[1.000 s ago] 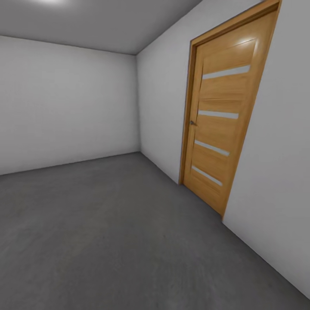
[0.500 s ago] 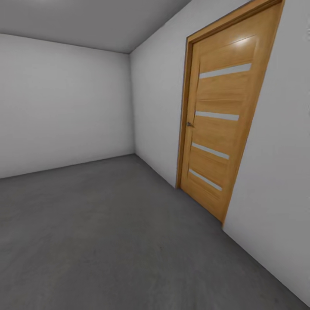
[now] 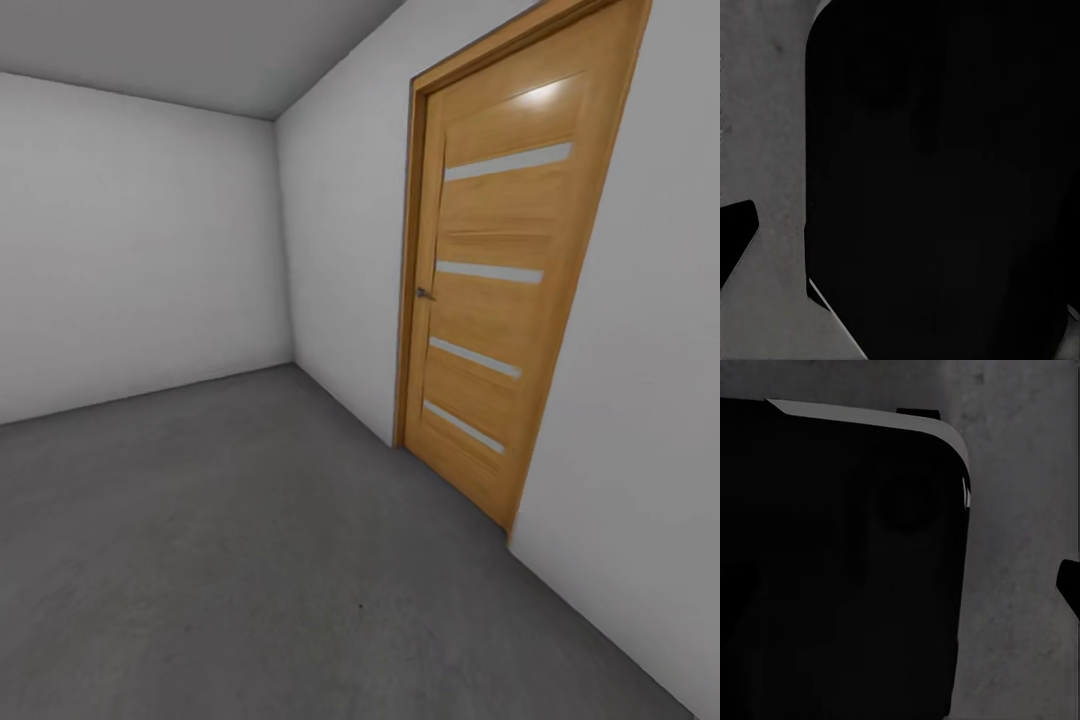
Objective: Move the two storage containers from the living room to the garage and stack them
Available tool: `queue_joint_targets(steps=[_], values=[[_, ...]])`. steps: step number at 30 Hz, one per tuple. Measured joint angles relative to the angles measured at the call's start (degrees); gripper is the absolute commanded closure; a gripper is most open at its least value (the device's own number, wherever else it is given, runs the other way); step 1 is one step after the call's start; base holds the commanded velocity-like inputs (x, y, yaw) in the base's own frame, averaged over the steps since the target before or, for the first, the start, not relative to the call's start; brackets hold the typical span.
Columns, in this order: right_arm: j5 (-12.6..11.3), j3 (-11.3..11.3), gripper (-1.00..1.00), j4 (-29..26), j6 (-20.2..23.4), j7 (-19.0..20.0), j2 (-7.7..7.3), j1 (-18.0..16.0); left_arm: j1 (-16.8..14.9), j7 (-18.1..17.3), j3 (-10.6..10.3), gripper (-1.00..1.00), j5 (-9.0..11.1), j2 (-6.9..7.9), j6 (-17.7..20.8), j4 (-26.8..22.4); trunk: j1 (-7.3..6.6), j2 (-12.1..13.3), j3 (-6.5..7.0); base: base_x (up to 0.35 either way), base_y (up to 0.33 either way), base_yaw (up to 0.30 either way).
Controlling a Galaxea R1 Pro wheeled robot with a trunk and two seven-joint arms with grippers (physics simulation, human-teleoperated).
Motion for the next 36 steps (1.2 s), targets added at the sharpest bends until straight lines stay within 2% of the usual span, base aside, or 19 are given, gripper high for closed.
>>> queue_joint_targets(steps=[36], values=[[0.0,0.08,-1.0,0.0,0.02,0.13,-0.11,0.0,0.0,0.0,0.0,-1.0,0.0,0.0,0.0,0.0,0.0,0.0,0.0,0.324,0.122,0.0]])
